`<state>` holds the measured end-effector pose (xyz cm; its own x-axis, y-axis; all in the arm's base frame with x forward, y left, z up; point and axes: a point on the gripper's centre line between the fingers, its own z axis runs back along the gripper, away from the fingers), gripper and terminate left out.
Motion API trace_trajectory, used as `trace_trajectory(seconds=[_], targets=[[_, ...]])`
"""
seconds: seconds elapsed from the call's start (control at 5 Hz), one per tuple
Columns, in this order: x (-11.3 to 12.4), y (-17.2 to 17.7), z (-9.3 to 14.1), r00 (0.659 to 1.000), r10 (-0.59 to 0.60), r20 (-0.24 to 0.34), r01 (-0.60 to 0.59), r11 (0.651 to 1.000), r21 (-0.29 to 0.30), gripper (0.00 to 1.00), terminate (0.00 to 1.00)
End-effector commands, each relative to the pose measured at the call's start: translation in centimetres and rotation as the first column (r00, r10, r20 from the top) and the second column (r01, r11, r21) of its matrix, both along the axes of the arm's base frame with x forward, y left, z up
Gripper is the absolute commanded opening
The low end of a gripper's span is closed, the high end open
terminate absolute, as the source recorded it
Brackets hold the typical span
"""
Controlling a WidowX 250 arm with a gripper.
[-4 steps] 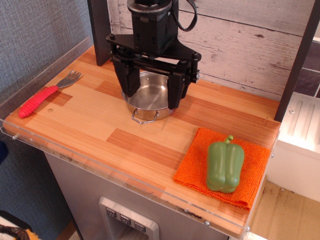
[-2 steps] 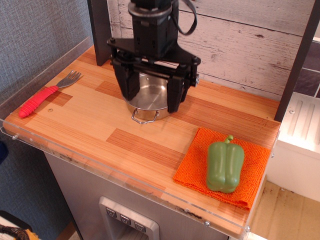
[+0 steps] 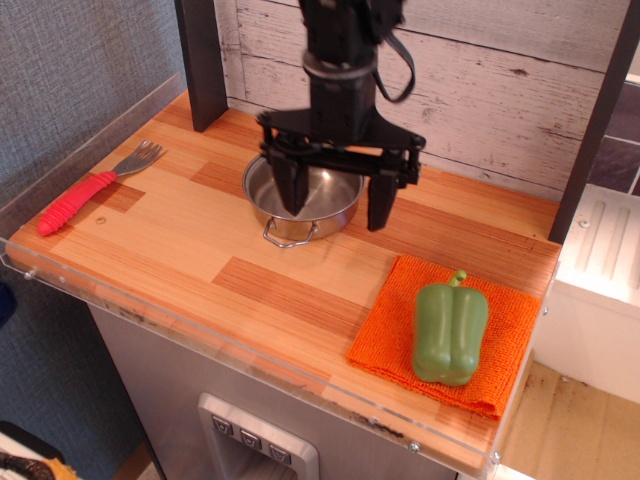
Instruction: Put the pan to the right of the knife.
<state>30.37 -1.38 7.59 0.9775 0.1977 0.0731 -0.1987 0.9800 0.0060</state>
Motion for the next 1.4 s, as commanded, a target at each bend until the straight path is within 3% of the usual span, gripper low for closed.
trace_trajectory(seconds=[0.0, 0.4, 0.6, 0.8, 1.0, 1.2], targets=[[6.0, 3.0, -1.6, 0.998, 0.055, 0.033, -0.057, 0.998, 0.038, 1.00, 0.00], [7.3, 2.1, -4.7, 0.999, -0.032, -0.007, 0.032, 0.999, 0.009, 1.00, 0.00], [6.7, 1.3, -6.6, 0.997, -0.057, -0.045, 0.056, 0.998, -0.014, 0.00, 0.00], [6.1, 1.2, -7.2, 0.994, -0.076, -0.072, 0.076, 0.997, -0.005, 0.00, 0.00], [5.6, 1.4, -6.4, 0.995, -0.076, -0.069, 0.076, 0.997, -0.009, 0.00, 0.00], [5.4, 1.4, -3.1, 0.999, -0.045, 0.006, 0.045, 0.999, -0.017, 0.00, 0.00]])
